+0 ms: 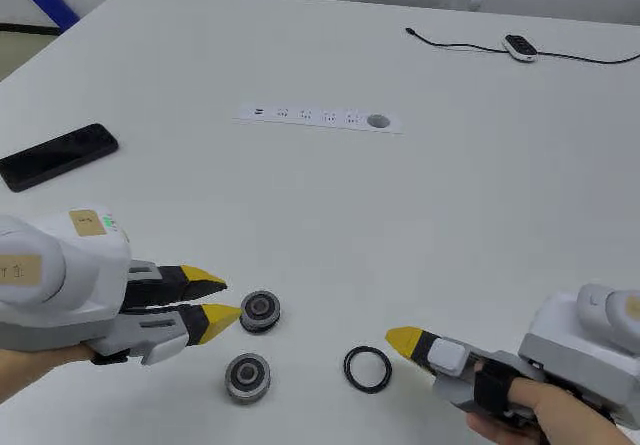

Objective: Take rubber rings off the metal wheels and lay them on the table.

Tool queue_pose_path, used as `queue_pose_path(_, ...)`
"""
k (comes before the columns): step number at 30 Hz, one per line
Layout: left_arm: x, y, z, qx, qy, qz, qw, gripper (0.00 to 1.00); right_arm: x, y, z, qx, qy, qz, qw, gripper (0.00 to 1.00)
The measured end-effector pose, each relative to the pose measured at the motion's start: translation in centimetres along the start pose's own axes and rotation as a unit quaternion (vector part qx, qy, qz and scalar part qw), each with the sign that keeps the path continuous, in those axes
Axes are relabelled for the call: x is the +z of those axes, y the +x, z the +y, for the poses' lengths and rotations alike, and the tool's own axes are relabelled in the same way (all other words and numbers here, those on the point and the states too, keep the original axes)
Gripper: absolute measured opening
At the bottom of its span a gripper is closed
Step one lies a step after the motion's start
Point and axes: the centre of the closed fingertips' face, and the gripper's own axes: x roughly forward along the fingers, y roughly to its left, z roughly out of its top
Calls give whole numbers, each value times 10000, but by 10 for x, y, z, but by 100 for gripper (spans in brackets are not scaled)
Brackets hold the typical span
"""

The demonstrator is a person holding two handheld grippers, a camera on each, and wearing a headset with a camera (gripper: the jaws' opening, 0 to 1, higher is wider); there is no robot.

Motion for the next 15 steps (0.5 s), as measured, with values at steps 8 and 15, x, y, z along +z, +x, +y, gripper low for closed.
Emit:
queue_pose_path(8, -2, 20, 2, -189, 117, 206, 9995, 19, -6, 11, 12, 141, -395, 225, 9989, 10)
queue_pose_path(15, -8, 35, 1, -340, 204, 397, 9984, 18, -11, 13, 12, 58, -674, 321, 9972, 10)
